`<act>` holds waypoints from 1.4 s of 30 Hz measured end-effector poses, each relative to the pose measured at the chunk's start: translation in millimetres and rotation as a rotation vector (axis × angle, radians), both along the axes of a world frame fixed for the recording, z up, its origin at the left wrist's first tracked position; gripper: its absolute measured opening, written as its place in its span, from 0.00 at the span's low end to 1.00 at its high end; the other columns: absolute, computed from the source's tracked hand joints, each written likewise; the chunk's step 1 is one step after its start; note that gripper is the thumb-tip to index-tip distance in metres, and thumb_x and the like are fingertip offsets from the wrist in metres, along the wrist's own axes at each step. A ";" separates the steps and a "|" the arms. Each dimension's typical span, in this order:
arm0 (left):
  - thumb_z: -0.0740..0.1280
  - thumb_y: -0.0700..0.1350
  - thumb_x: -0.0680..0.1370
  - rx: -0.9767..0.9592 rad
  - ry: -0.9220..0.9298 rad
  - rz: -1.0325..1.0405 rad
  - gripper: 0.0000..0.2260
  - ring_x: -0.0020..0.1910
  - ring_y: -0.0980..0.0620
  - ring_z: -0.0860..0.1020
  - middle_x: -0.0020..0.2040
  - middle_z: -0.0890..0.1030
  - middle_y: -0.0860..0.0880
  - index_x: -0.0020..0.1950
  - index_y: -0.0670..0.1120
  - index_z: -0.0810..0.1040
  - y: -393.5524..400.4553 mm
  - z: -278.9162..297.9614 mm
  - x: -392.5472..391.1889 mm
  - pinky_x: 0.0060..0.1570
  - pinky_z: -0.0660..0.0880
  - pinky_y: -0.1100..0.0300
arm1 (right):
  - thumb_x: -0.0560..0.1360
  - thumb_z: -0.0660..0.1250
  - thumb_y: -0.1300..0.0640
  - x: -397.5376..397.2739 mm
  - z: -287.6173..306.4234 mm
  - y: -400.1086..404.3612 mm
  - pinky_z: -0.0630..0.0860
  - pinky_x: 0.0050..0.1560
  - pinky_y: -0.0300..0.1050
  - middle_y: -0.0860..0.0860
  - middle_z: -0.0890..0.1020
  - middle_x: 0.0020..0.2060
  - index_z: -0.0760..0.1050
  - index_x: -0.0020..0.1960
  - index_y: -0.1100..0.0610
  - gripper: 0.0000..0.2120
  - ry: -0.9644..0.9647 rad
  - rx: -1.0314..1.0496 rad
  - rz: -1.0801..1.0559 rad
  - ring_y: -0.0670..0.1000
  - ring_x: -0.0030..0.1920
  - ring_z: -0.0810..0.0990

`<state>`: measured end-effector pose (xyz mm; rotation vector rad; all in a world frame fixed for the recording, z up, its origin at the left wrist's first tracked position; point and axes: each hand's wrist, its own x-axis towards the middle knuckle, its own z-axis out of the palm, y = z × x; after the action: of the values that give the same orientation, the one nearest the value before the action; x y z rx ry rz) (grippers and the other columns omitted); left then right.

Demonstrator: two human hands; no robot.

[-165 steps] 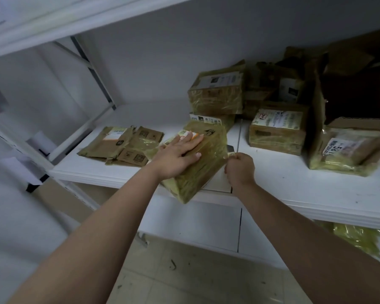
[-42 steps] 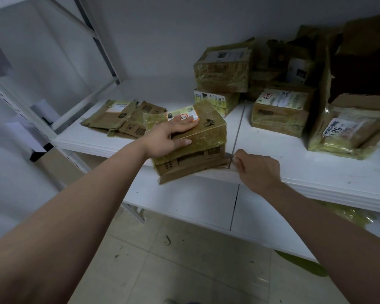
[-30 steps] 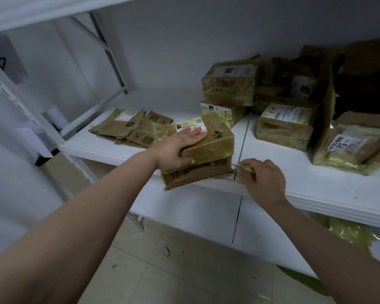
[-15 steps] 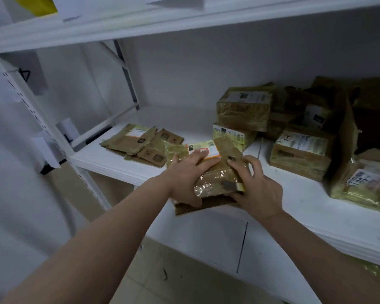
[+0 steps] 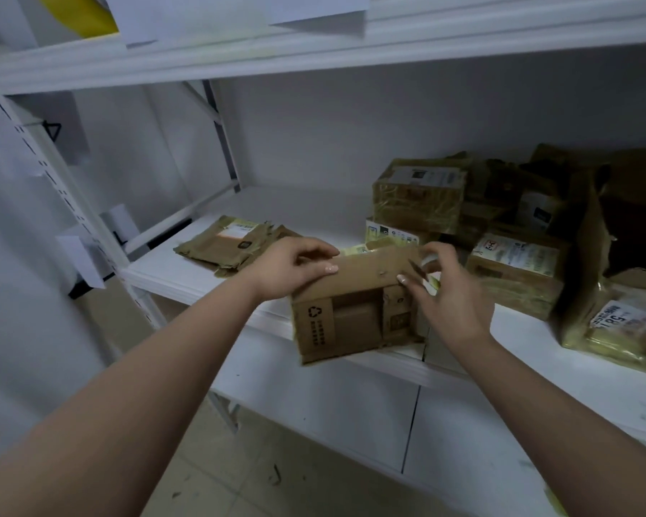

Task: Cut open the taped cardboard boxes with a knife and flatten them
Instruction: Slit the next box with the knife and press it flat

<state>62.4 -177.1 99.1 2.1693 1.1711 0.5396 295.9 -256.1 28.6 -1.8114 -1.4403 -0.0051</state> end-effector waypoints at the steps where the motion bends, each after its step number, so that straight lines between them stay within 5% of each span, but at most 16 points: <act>1: 0.66 0.51 0.79 0.117 0.050 0.053 0.15 0.59 0.54 0.77 0.60 0.81 0.51 0.64 0.49 0.79 1.1 -6.6 1.8 0.59 0.71 0.63 | 0.74 0.63 0.38 -1.2 -4.0 -0.2 0.74 0.38 0.45 0.47 0.79 0.55 0.66 0.66 0.43 0.22 -0.060 -0.019 -0.013 0.56 0.48 0.80; 4: 0.53 0.61 0.81 0.332 0.466 0.216 0.20 0.69 0.45 0.69 0.67 0.75 0.50 0.69 0.56 0.72 -6.4 -28.7 13.5 0.69 0.59 0.37 | 0.71 0.58 0.31 -4.5 -19.3 -2.9 0.74 0.41 0.46 0.51 0.77 0.58 0.65 0.69 0.42 0.30 -0.113 -0.092 -0.041 0.57 0.51 0.80; 6: 0.46 0.67 0.78 0.314 0.616 0.260 0.30 0.74 0.44 0.60 0.73 0.67 0.48 0.74 0.53 0.64 -18.5 -45.6 24.6 0.70 0.52 0.32 | 0.68 0.59 0.28 -8.8 -26.6 -7.0 0.75 0.43 0.47 0.50 0.80 0.56 0.64 0.69 0.44 0.34 -0.064 -0.118 -0.062 0.57 0.52 0.80; 9: 0.51 0.76 0.69 0.334 0.577 0.293 0.42 0.75 0.44 0.55 0.74 0.62 0.47 0.75 0.52 0.60 -30.7 -63.5 35.4 0.69 0.61 0.36 | 0.66 0.62 0.27 -17.3 -31.0 -9.9 0.76 0.44 0.47 0.49 0.81 0.54 0.62 0.68 0.45 0.37 -0.005 -0.140 -0.112 0.57 0.50 0.81; 14: 0.67 0.57 0.73 0.370 0.498 0.315 0.32 0.74 0.43 0.55 0.72 0.63 0.47 0.74 0.51 0.60 -27.5 -65.0 37.4 0.62 0.72 0.43 | 0.70 0.66 0.35 -24.6 -29.0 -8.0 0.74 0.43 0.46 0.49 0.81 0.53 0.60 0.69 0.46 0.32 0.040 -0.168 -0.133 0.57 0.49 0.81; 21: 0.72 0.55 0.68 0.200 0.458 0.113 0.43 0.74 0.41 0.51 0.73 0.58 0.47 0.77 0.52 0.54 -21.2 -49.3 11.5 0.69 0.64 0.41 | 0.72 0.63 0.52 -4.5 -22.1 -25.0 0.69 0.35 0.42 0.48 0.78 0.38 0.57 0.73 0.41 0.31 -0.018 -0.259 0.049 0.53 0.36 0.76; 29: 0.77 0.58 0.64 0.118 0.595 -0.020 0.52 0.77 0.44 0.42 0.76 0.49 0.51 0.78 0.55 0.46 -26.1 -34.7 -40.8 0.73 0.57 0.41 | 0.71 0.63 0.58 -14.3 -16.9 -24.2 0.67 0.35 0.41 0.47 0.79 0.42 0.55 0.71 0.39 0.34 -0.082 -0.289 0.290 0.50 0.34 0.73; 33: 0.77 0.57 0.63 0.090 0.618 0.000 0.52 0.76 0.42 0.46 0.76 0.52 0.49 0.77 0.54 0.47 -33.4 -58.9 -74.9 0.72 0.59 0.41 | 0.71 0.65 0.55 -30.1 -22.2 -20.7 0.70 0.37 0.40 0.47 0.80 0.47 0.56 0.70 0.39 0.32 -0.156 -0.353 0.403 0.49 0.38 0.75; 37: 0.75 0.56 0.64 0.037 0.623 -0.014 0.47 0.74 0.44 0.53 0.74 0.58 0.47 0.77 0.53 0.52 -44.7 -91.3 -100.4 0.72 0.60 0.43 | 0.70 0.67 0.43 -43.7 -39.7 -15.0 0.74 0.50 0.44 0.44 0.75 0.61 0.56 0.68 0.37 0.32 -0.275 -0.465 0.483 0.51 0.55 0.77; 42: 0.69 0.59 0.74 -0.129 0.447 0.027 0.27 0.71 0.48 0.64 0.73 0.63 0.46 0.72 0.56 0.68 -59.3 -108.7 -101.2 0.69 0.64 0.56 | 0.64 0.58 0.24 -45.4 -44.6 -7.3 0.74 0.52 0.45 0.40 0.76 0.59 0.70 0.59 0.37 0.29 -0.081 -0.542 0.479 0.46 0.55 0.75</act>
<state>-38.8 -236.4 -9.6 2.2256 1.4218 -0.0209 250.6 -263.4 -16.0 -1.8329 -2.0441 0.6134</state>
